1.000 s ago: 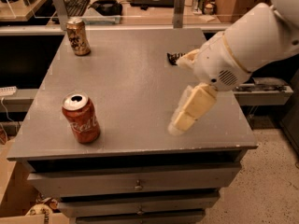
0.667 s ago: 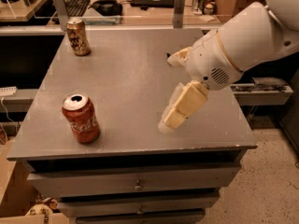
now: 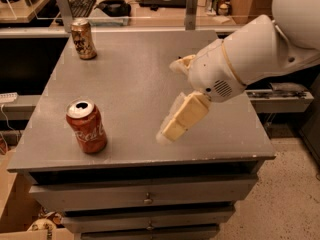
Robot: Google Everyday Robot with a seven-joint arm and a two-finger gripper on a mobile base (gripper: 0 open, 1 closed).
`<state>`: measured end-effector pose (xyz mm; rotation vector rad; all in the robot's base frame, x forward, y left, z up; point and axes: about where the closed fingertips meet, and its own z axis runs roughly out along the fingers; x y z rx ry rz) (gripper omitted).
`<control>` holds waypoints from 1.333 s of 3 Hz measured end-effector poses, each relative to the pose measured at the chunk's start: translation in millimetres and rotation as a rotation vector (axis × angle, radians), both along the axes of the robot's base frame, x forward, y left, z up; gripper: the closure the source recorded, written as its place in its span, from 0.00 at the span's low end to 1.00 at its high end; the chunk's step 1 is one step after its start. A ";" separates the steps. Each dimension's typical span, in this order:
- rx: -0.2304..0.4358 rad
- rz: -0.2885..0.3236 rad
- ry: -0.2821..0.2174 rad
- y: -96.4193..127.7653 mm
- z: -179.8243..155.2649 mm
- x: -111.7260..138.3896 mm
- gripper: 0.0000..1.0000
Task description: Move coke can near rxbar chocolate
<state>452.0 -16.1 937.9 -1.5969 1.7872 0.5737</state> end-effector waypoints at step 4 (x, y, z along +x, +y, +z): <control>0.370 0.102 -0.005 158.2 -47.6 -8.7 0.00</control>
Offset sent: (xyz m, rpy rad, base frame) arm -0.0091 0.1320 -0.0534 0.3546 0.0641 0.1171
